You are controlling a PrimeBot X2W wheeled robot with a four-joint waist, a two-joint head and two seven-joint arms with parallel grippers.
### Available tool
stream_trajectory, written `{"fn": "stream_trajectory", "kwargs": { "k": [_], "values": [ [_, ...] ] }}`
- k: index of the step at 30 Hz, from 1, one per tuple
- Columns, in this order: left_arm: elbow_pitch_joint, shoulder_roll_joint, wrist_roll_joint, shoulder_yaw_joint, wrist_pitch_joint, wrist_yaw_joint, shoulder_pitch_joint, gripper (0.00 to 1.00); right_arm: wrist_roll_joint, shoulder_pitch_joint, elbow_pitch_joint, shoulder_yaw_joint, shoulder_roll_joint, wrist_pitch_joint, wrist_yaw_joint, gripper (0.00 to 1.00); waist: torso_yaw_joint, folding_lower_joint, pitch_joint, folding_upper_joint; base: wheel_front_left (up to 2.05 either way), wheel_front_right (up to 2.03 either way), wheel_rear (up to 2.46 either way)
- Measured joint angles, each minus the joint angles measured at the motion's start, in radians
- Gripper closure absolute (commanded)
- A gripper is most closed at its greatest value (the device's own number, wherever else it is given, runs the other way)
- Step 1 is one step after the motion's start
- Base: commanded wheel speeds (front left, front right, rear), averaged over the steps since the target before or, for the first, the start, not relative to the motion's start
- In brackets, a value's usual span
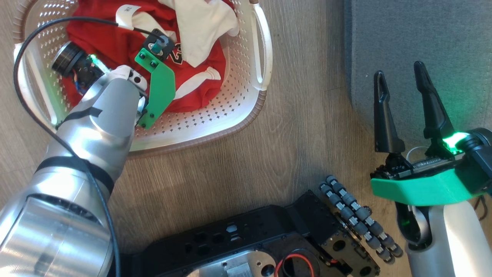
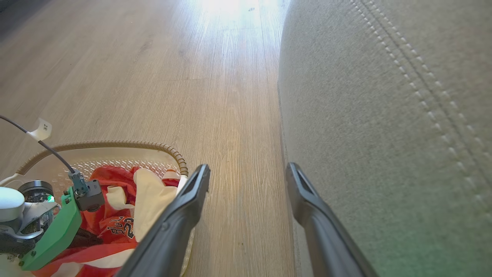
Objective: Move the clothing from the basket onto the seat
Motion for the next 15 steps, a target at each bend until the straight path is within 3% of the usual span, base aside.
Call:
{"fn": "stream_trajectory", "kwargs": {
  "k": [9, 15],
  "values": [
    [0.0, 0.026, -0.033, 0.009, -0.077, 0.019, 0.021, 1.0, 0.013, -0.092, 0.039, 0.015, 0.0, 0.0, 0.0, 0.0, -0.012, 0.0, -0.045, 0.0, 0.0, 0.0, 0.0],
    [0.0, 0.004, -0.081, 0.022, -0.146, 0.034, 0.097, 1.0, -0.005, -0.099, 0.089, 0.016, 0.0, 0.0, 0.0, 0.0, 0.001, 0.0, -0.135, 0.0, 0.0, 0.0, 0.0]
  ]
}}
